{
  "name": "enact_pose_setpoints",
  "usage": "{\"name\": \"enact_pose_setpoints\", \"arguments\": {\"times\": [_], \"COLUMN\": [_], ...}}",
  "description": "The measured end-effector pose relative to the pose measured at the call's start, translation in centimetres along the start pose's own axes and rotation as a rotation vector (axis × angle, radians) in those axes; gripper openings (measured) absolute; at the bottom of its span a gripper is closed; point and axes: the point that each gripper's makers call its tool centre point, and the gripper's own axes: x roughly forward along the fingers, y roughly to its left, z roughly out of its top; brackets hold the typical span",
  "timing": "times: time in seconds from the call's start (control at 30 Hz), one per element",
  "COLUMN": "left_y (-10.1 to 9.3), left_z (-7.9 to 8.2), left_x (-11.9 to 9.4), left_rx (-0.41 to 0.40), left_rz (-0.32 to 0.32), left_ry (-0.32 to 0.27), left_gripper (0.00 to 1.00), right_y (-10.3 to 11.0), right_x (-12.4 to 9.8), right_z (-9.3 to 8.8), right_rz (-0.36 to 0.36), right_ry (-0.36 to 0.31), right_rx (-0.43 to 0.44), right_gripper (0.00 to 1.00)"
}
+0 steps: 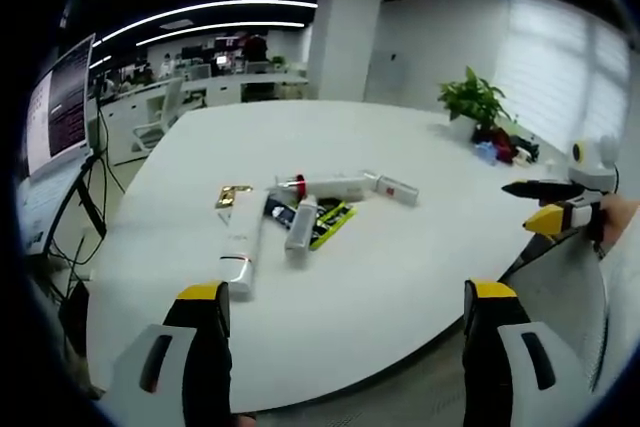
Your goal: Arrange the skincare products in the storage area until every visible bottle or jar stands upright without overlapping.
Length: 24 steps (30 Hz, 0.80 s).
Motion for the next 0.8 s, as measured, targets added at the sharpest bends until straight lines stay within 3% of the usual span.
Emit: {"name": "enact_pose_setpoints", "arguments": {"times": [0.8], "left_y": [0.2], "left_z": [0.2], "left_x": [-0.1], "left_rx": [-0.023], "left_rz": [0.001], "left_ry": [-0.008], "left_gripper": [0.95], "right_y": [-1.9], "right_x": [2.0], "right_z": [0.9], "right_rz": [0.033], "right_ry": [0.043], "right_rx": [-0.044], "right_gripper": [0.96]}}
